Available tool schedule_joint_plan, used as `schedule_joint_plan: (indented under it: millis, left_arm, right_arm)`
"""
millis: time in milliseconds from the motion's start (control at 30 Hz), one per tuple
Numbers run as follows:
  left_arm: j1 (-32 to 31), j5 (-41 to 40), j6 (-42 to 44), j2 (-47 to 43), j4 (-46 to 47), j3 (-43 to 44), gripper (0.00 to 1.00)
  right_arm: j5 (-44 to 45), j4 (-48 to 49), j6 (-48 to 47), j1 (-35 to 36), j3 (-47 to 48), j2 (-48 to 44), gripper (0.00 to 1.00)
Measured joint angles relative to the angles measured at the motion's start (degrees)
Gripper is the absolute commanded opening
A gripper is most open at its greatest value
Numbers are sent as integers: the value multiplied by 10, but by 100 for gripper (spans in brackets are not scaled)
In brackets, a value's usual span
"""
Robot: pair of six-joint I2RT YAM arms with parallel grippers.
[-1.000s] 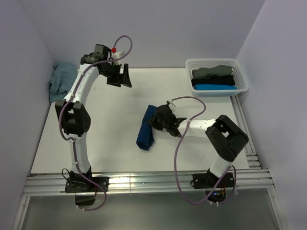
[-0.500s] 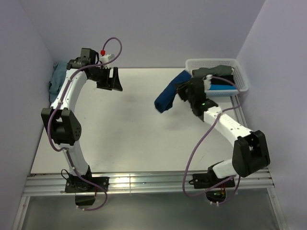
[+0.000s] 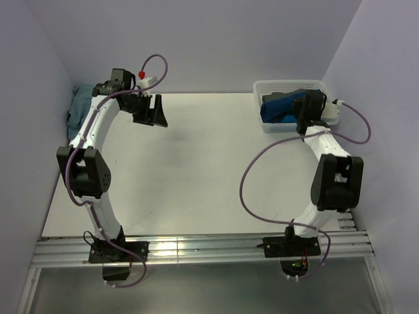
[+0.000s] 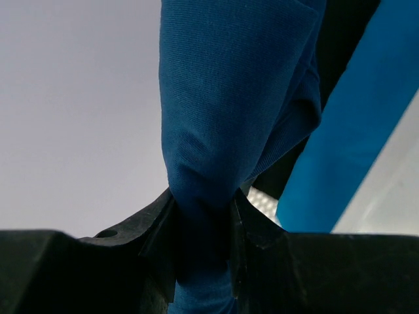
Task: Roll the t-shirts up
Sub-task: Place the rolled tshirt into the container
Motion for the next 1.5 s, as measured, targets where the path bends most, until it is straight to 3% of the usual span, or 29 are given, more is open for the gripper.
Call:
schedule_joint_plan:
  millis: [167, 400, 833, 933, 1033, 1167, 1500]
  left_arm:
    - [0, 1, 0, 1, 2, 0, 80]
    - [0, 1, 0, 14, 4, 0, 80]
    - [0, 1, 0, 49, 4, 16, 80]
    - [0, 1, 0, 55, 4, 23, 80]
    - [0, 1, -1, 59, 3, 27, 80]
    - [0, 2, -1, 59, 3, 33, 80]
    - [0, 16, -3, 70, 1, 53, 80]
  right_arm:
    - [-3, 9, 17, -10, 60, 112, 0]
    - [-2, 9, 17, -12, 142, 196, 0]
    - [-7, 17, 14, -32, 167, 230, 1]
    - [-15, 23, 17, -35, 167, 242, 19]
    - [-26, 28, 24, -38, 167, 259, 27]
    - [-36, 8, 30, -40, 184, 269, 44]
    - [-81, -92, 28, -49, 267, 299, 56]
